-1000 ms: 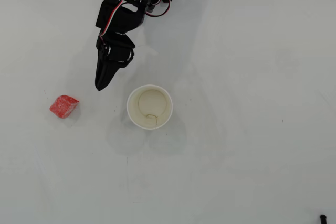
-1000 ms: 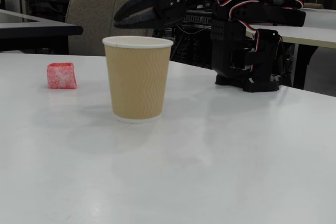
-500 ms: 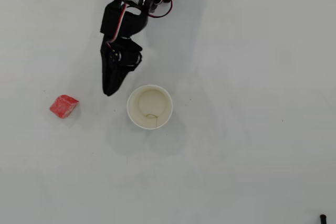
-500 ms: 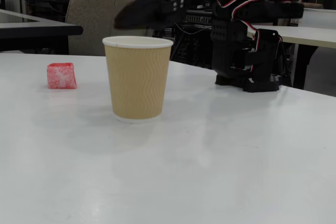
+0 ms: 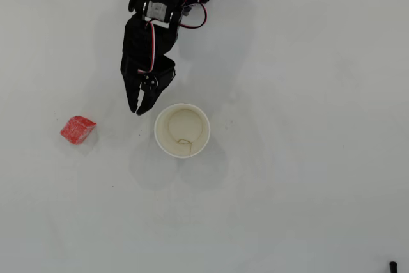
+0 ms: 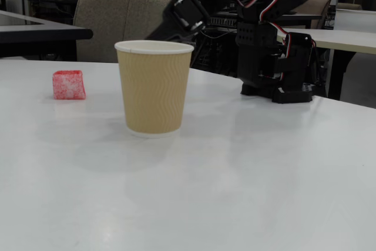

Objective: Grasp a red cube and put it in the cup.

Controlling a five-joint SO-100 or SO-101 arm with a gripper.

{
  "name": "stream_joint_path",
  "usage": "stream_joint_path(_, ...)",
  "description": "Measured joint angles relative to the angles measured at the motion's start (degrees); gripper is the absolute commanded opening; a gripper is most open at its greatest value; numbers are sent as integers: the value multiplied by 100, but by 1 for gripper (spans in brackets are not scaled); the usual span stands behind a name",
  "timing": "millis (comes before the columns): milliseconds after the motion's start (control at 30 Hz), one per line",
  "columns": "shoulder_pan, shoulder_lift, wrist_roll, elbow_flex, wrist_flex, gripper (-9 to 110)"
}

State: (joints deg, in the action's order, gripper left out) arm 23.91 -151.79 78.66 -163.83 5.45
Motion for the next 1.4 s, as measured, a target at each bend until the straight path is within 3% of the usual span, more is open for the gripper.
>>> stream_joint_path(300, 396, 1767, 1090, 1494, 299, 3)
stream_joint_path(633, 993, 3190, 1239, 2540, 343, 5)
stream_joint_path(1167, 1872, 4939, 1354, 3999, 378, 20)
stream_joint_path(1400, 2039, 5660, 1362, 4649, 378, 33)
